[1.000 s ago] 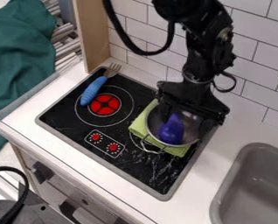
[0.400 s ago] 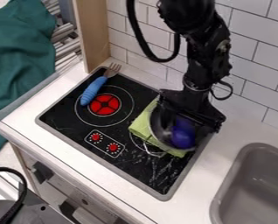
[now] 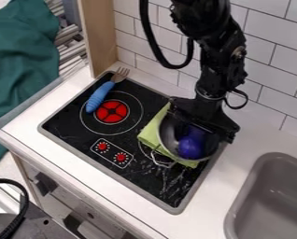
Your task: Take the eggplant out of the pot and put it on the left burner
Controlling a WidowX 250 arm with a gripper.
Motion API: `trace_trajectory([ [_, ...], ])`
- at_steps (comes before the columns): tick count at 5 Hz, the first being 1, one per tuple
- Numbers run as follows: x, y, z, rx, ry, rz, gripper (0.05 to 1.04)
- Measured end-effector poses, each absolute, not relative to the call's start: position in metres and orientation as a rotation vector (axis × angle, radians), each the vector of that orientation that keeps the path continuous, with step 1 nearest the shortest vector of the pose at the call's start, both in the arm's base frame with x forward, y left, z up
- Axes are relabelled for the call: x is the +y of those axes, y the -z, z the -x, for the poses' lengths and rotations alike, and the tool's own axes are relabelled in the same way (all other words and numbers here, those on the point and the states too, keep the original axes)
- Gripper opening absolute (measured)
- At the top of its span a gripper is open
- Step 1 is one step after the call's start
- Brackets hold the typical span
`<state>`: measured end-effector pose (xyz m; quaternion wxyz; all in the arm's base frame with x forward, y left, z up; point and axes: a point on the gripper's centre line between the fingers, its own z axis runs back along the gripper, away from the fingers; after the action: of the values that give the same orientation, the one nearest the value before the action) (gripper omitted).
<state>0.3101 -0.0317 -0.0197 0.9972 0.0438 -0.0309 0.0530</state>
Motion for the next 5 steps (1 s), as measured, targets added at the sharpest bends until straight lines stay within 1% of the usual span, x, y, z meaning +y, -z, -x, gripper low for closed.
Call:
trace_trajectory([
  [1, -0.032, 0.019, -0.310, -0.062, -0.096, -0.089, 0.686],
  [2, -0.030, 0.005, -0.313, -0.093, -0.070, -0.102, 0.686],
  [3, -0.024, -0.030, -0.322, -0.175, -0.038, -0.142, 0.686],
  [4, -0.012, -0.062, -0.332, -0.205, -0.027, -0.204, 0.686],
  [5, 0.023, -0.067, -0.334, -0.183, -0.103, -0.209, 0.686],
])
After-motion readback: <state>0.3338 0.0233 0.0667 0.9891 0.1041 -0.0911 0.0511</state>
